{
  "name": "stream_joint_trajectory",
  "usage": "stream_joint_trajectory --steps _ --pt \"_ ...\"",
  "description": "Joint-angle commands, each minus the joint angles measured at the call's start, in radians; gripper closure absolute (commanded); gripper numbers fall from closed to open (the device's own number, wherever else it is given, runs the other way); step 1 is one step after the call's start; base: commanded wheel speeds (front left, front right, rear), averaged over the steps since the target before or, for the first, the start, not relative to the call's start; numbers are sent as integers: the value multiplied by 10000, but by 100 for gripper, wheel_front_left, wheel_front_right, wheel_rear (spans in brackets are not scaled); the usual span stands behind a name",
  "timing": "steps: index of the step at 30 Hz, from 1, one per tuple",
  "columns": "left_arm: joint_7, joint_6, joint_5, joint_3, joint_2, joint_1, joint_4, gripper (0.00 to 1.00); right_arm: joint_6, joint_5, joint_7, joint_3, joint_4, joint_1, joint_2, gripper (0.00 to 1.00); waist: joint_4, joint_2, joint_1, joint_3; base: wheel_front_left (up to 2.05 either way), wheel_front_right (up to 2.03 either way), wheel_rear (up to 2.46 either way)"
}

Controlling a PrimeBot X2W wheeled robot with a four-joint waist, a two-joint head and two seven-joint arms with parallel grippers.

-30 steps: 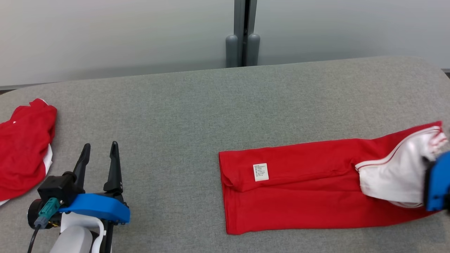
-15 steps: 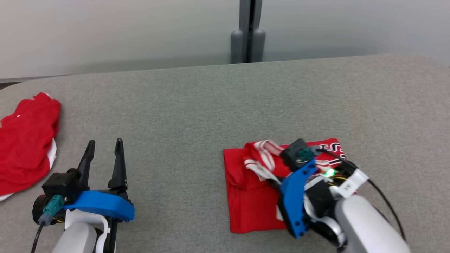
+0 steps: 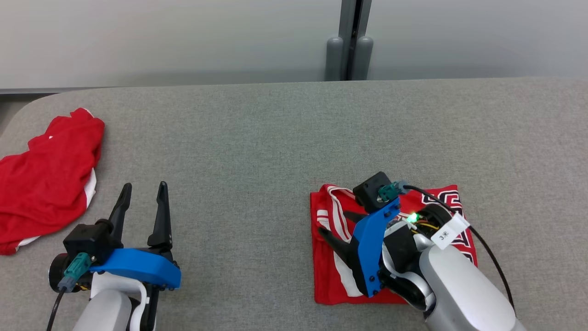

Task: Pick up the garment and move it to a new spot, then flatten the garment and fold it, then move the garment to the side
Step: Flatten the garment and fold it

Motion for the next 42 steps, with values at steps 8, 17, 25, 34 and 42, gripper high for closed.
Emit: stream_joint_trajectory --steps 8,17,25,34,42 --pt "-35 78 -99 282 222 234 -116 0 2 785 -776 -1129 -2962 649 -737 0 -404 0 0 -158 0 0 0" --pt "-40 174 -45 438 353 402 -501 0 2 -381 -1395 -3810 -3265 2690 -1287 28 -687 0 0 -159 0 0 0" --pt "-3 139 -80 335 388 322 -564 0 2 -986 -2109 -2300 -1836 3027 -373 100 -624 0 0 -63 0 0 0" --pt "10 80 -115 205 365 219 -459 0 2 -871 -2665 139 660 1880 438 100 -329 0 0 -116 0 0 0" --pt "1 101 -157 99 294 370 -316 0 2 1485 -2777 1969 531 1291 453 100 -167 0 0 -375 0 0 0"
